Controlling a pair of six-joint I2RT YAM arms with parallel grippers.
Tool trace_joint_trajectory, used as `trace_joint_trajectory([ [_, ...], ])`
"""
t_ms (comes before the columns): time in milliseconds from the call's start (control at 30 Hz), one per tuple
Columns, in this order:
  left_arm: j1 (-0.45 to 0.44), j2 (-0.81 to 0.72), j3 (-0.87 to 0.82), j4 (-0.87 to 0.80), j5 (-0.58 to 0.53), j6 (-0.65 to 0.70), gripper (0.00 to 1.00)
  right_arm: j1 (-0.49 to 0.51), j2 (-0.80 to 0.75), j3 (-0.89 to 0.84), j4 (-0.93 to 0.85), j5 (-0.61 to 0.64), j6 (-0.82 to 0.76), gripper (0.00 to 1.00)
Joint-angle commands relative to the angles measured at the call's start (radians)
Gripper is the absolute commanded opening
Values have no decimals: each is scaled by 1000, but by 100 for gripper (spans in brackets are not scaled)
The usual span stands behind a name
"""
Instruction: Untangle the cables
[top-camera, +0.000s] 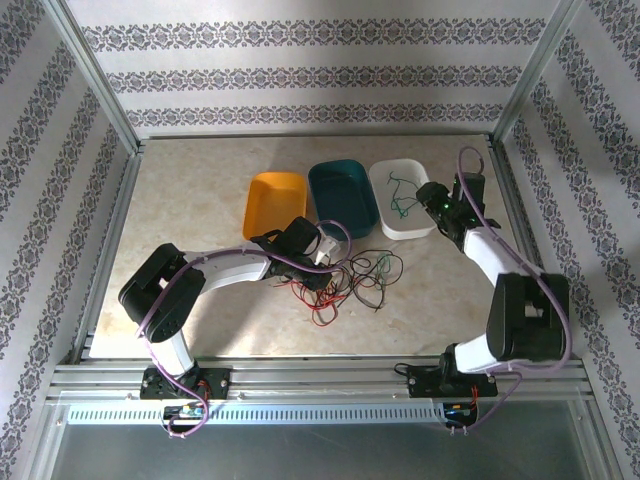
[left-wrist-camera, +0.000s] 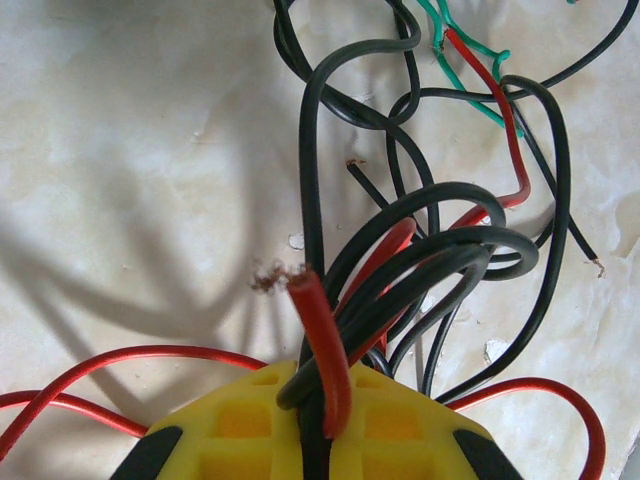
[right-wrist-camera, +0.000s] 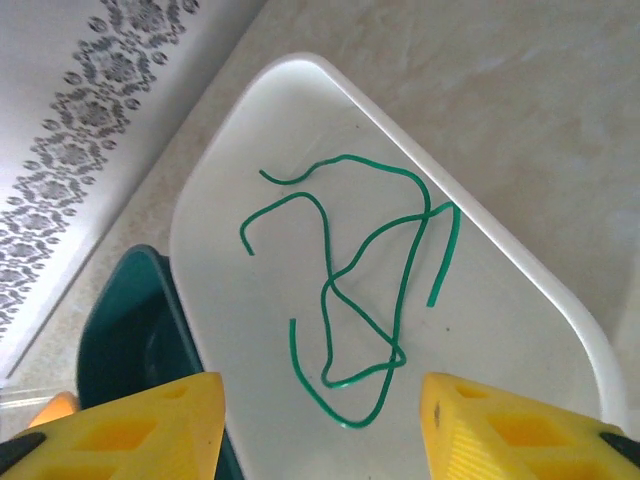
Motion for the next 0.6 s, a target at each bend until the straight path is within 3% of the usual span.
trace_joint_trajectory([
  [0,-11,-35,23,5,-27,-1,0,5,-115,-25,-64,38,-58,55],
  [233,-11,-46,8,49,-42,-8,0,55,-386,-122,-302,46,-181,56],
  [433,-11,-49,-10,84,-82,-13,0,194,-574,-208,-477,40,-236,56],
  [567,-10,-54,-30,137,-98,-25,0,332,-602,-255,-512,91,-274,55],
])
